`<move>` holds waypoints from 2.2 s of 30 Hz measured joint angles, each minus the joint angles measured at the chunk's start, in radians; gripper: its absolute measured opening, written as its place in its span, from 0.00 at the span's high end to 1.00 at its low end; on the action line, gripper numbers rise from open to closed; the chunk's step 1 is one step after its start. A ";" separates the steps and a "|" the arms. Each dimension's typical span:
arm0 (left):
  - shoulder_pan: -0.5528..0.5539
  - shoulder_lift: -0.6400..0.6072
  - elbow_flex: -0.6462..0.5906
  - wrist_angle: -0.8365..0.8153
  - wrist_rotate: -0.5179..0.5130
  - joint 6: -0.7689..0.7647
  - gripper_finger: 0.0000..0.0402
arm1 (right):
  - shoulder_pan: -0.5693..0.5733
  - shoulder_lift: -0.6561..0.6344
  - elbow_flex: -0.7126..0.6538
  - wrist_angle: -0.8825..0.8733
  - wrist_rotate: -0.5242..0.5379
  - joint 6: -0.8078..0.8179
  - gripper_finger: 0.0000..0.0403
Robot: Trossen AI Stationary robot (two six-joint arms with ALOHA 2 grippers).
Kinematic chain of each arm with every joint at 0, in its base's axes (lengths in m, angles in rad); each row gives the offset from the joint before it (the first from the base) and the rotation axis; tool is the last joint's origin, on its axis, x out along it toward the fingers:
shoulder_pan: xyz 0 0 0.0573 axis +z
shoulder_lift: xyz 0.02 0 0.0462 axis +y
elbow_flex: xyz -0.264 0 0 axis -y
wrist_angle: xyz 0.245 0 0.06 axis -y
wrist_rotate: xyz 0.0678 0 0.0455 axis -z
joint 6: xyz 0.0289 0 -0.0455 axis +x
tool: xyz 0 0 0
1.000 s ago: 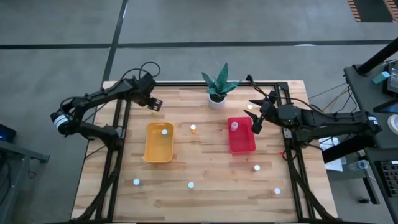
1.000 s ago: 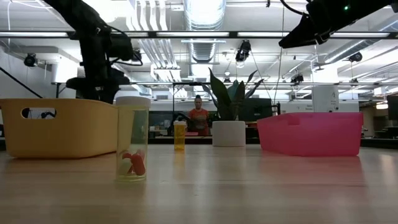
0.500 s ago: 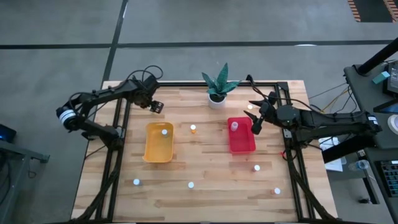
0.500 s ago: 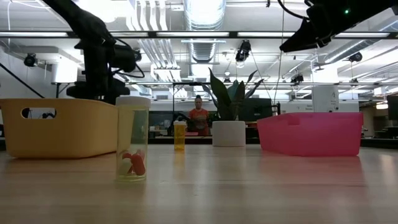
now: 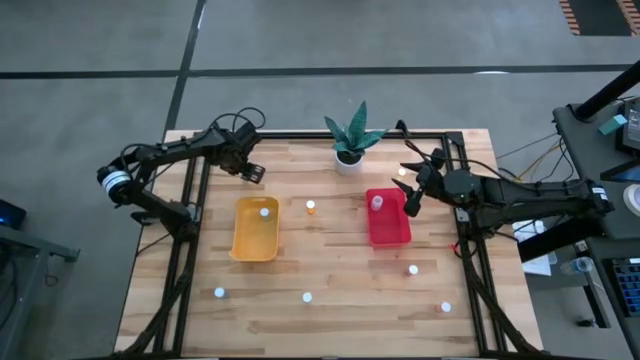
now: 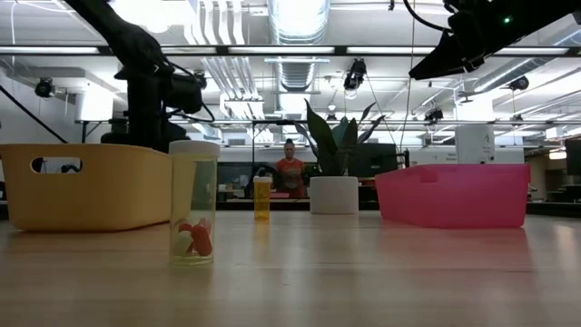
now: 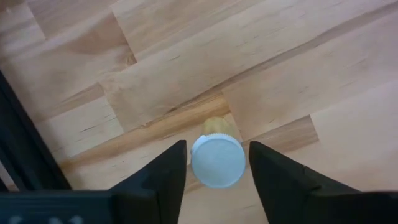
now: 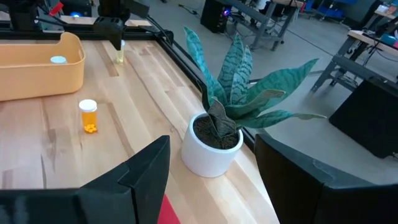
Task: Pick and place medicine bottles into bin by pill shape (circle, oval)
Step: Put the top left yellow tablet bottle into the yellow bin
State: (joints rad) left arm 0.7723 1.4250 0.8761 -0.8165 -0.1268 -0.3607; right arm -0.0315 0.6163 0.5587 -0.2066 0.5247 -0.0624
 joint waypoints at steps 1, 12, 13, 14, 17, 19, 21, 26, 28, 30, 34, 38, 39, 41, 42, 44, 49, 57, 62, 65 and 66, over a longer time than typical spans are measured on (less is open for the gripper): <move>0.000 0.000 0.000 -0.001 0.000 0.000 0.64 | 0.000 0.000 0.000 0.000 0.000 0.000 0.44; -0.001 0.000 0.000 -0.003 0.000 0.001 0.77 | 0.000 0.000 -0.004 0.000 0.000 0.003 0.44; -0.001 0.000 0.000 -0.003 0.000 0.001 0.76 | 0.000 0.000 -0.005 0.000 0.000 0.003 0.44; -0.001 -0.001 0.001 -0.004 0.000 0.001 0.76 | 0.000 0.000 -0.006 0.000 0.000 0.003 0.44; -0.006 -0.002 0.015 -0.022 -0.005 0.003 0.76 | 0.000 0.000 -0.010 -0.004 0.000 0.010 0.44; -0.012 -0.008 0.032 -0.042 -0.013 0.011 0.76 | 0.000 0.000 -0.014 -0.004 0.000 0.013 0.44; -0.023 -0.014 0.053 -0.070 -0.029 0.021 0.76 | 0.000 0.000 -0.022 -0.005 0.000 0.013 0.44; -0.069 -0.022 0.144 -0.182 -0.093 0.028 0.76 | 0.000 0.000 -0.049 0.005 0.000 0.018 0.44; -0.098 -0.022 0.186 -0.231 -0.122 0.028 0.76 | 0.000 0.000 -0.060 0.005 0.000 0.032 0.44; -0.131 -0.024 0.225 -0.268 -0.145 0.028 0.76 | 0.000 0.000 -0.066 0.004 0.000 0.036 0.44; -0.204 -0.037 0.295 -0.317 -0.150 0.027 0.76 | 0.000 0.000 -0.067 0.006 0.000 0.036 0.44; -0.299 -0.047 0.365 -0.389 -0.152 0.004 0.76 | 0.000 0.000 -0.068 0.007 0.000 0.035 0.44; -0.327 -0.048 0.383 -0.402 -0.152 -0.002 0.76 | 0.000 0.000 -0.070 0.006 0.000 0.035 0.44; -0.387 -0.051 0.413 -0.440 -0.152 -0.024 0.76 | 0.000 0.000 -0.071 0.004 0.000 0.035 0.44; -0.418 -0.052 0.425 -0.457 -0.152 -0.034 0.76 | 0.000 0.000 -0.071 0.004 0.000 0.035 0.44; -0.483 -0.053 0.451 -0.479 -0.151 -0.057 0.76 | 0.000 0.000 -0.071 0.005 0.000 0.034 0.44; -0.632 -0.053 0.488 -0.526 -0.149 -0.106 0.76 | 0.000 0.000 -0.071 0.004 -0.001 0.035 0.44; -0.863 -0.053 0.492 -0.550 -0.132 -0.083 0.76 | 0.000 0.000 -0.073 0.004 -0.008 0.024 0.44; -0.970 -0.053 0.492 -0.554 -0.126 -0.046 0.76 | 0.000 0.000 -0.073 0.004 -0.010 0.040 0.44; -1.010 -0.053 0.486 -0.553 -0.126 -0.045 0.76 | 0.000 0.000 -0.077 0.004 -0.052 0.066 0.44; -1.017 -0.053 0.479 -0.550 -0.126 -0.045 0.76 | 0.001 0.000 -0.080 0.003 -0.067 0.072 0.44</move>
State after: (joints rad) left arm -0.2452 1.3716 1.3553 -1.3665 -0.2523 -0.4057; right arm -0.0307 0.6167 0.4788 -0.2036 0.4577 0.0100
